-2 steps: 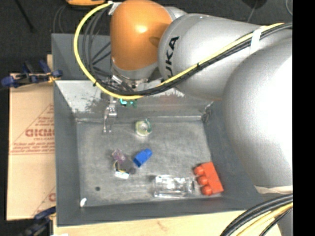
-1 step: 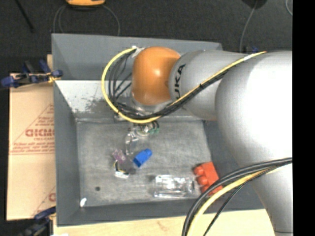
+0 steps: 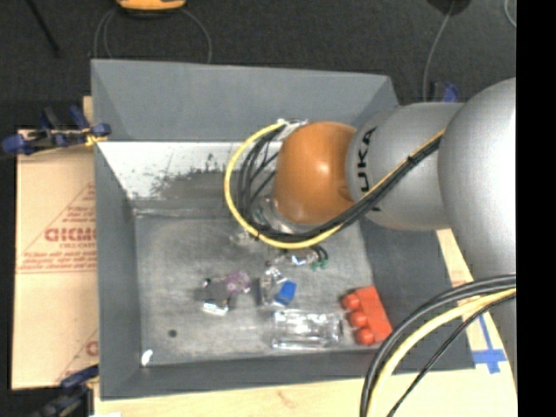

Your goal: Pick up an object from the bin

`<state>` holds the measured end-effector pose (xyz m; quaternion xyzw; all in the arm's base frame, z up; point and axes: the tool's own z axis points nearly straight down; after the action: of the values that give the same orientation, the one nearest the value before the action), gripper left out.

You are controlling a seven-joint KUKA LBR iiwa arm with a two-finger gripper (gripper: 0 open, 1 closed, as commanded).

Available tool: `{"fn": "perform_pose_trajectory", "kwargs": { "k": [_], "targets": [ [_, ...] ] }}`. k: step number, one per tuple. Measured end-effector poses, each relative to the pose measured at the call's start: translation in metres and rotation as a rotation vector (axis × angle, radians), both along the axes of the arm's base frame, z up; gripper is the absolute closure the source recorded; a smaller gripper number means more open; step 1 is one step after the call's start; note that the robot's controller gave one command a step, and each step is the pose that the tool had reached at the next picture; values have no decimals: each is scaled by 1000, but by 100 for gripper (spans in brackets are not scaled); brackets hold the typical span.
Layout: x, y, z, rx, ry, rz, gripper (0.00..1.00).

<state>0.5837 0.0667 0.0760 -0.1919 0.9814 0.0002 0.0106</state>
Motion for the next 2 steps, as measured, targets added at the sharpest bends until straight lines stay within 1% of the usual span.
{"fn": "perform_pose_trajectory", "kwargs": {
  "k": [1, 2],
  "targets": [
    [-28, 26, 0, -1, 1, 12, 0],
    [-27, 26, 1, 0, 3, 8, 100]
  ]
}}
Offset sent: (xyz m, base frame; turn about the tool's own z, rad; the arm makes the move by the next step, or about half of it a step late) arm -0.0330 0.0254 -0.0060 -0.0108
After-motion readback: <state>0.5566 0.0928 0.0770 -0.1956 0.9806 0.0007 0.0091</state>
